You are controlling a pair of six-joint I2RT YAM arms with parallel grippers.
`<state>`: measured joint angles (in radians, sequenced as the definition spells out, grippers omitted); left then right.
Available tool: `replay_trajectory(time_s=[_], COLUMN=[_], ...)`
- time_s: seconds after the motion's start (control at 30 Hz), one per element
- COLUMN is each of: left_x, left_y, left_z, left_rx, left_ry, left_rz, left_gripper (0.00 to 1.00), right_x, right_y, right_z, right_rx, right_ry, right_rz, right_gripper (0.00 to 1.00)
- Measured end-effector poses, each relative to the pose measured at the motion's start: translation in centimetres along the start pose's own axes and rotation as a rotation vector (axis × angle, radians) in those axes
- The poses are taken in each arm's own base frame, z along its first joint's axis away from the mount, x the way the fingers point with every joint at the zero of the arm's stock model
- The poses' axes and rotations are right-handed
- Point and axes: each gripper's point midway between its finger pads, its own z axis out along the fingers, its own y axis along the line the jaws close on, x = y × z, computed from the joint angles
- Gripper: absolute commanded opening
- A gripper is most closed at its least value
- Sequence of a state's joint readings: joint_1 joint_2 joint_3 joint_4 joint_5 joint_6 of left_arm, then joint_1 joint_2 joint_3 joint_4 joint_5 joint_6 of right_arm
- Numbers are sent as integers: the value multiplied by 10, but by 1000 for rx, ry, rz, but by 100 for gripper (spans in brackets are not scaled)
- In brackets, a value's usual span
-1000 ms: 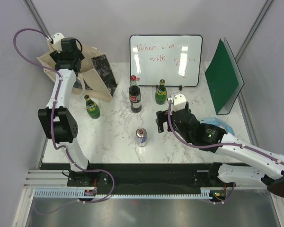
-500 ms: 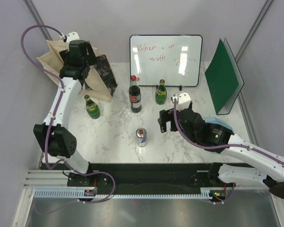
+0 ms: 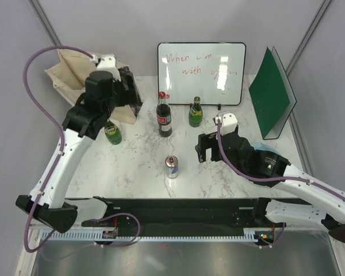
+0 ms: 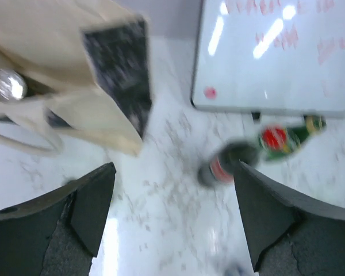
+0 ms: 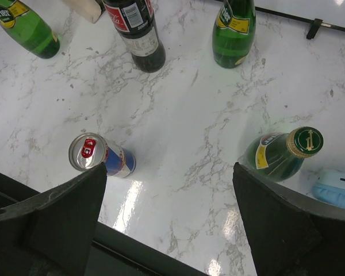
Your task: Place the beverage into the canvas bag
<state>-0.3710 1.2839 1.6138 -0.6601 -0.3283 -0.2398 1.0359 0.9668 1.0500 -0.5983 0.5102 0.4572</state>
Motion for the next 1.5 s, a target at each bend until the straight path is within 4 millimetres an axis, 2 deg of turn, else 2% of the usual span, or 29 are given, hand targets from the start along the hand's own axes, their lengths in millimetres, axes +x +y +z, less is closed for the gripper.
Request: replay_trajectory(time_s=[0.1,0.17,0.27,0.37,0.43,0.53,0.7,0.9,1.2,1.5], left_x=[55,107,163,208,224,233,256,279,308,316], left_y=[-25,-39,-53,-75,-87,-104,-126,-128,-140,-136], left_z=[-18,-35,-57,-84,-100,-112,-105,-95,-91,-82], left_rx=[106,185,265,348,396,432,397,321,286,219], left_ry=[127,258,409,526,568,581,632,688,747,744], left_rz=[46,80,122,185,226,262,305,307,350,344], left_gripper=[88,88,89,100,100,100,96,96,91,86], right_x=[1,0,-5,-12,-16,-21,-22,-23,-28,-29], right_y=[-6,-12,-20,-29,-35,-40,-42,-42,-45,-45], right_z=[-6,-13,-23,-35,-41,-46,-46,-47,-54,-55], right_rx=[11,23,35,49,58,69,81,80,70,65], right_ry=[4,1,-21,-56,-76,-100,-107,-108,-133,-138], right_rz=[0,1,11,26,35,46,43,38,40,45], right_gripper=[98,98,98,98,98,98,98,98,98,98])
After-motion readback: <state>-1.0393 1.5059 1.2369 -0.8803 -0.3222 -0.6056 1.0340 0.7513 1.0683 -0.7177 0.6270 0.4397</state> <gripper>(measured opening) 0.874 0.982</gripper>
